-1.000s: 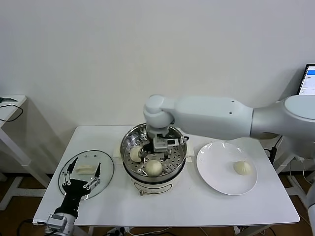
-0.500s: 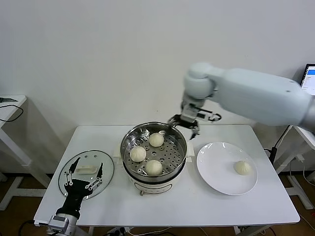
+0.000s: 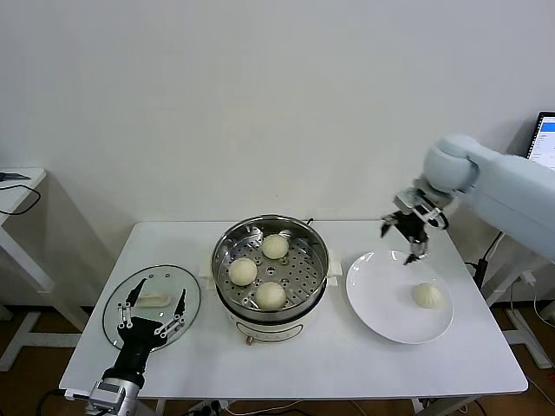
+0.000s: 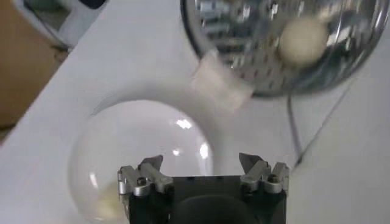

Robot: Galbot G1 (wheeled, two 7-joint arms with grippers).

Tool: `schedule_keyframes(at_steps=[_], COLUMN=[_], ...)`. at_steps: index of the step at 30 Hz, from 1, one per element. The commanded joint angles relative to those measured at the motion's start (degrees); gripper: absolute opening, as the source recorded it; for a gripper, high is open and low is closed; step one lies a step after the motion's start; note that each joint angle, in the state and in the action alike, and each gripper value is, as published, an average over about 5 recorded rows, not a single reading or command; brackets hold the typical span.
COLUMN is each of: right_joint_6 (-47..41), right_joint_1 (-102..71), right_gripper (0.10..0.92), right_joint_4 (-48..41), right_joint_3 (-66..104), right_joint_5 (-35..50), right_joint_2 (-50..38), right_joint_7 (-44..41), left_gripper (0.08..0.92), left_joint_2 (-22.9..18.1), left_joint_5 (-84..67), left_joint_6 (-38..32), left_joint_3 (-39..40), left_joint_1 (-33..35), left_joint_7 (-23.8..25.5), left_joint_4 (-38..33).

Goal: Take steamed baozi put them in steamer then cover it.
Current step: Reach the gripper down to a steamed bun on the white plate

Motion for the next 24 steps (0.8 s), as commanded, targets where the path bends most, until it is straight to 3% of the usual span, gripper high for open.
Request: schedule_keyframes(at_steps=[1,24], right_joint_6=[-5.8,-2.5], right_joint_1=[-15.9,-28.6], right_gripper=[0.823,0.823], right_joint_4=[-6.6,-14.7], right_joint_3=[12.8,26.1], right_joint_5=[-6.3,-17.0], right_joint_2=[-5.4,1.2], right_joint_7=[0.7,4.0], left_gripper=[0.823,0.823], left_joint_2=[-0.1,-0.3], left_joint_5=[0.5,0.8], left_joint_6=[0.0,0.0], left_joint_3=[0.3,0.4], left_joint_1=[0.1,0.0], left_joint_7=[0.0,0.0], left_joint_4=[-0.2,0.2])
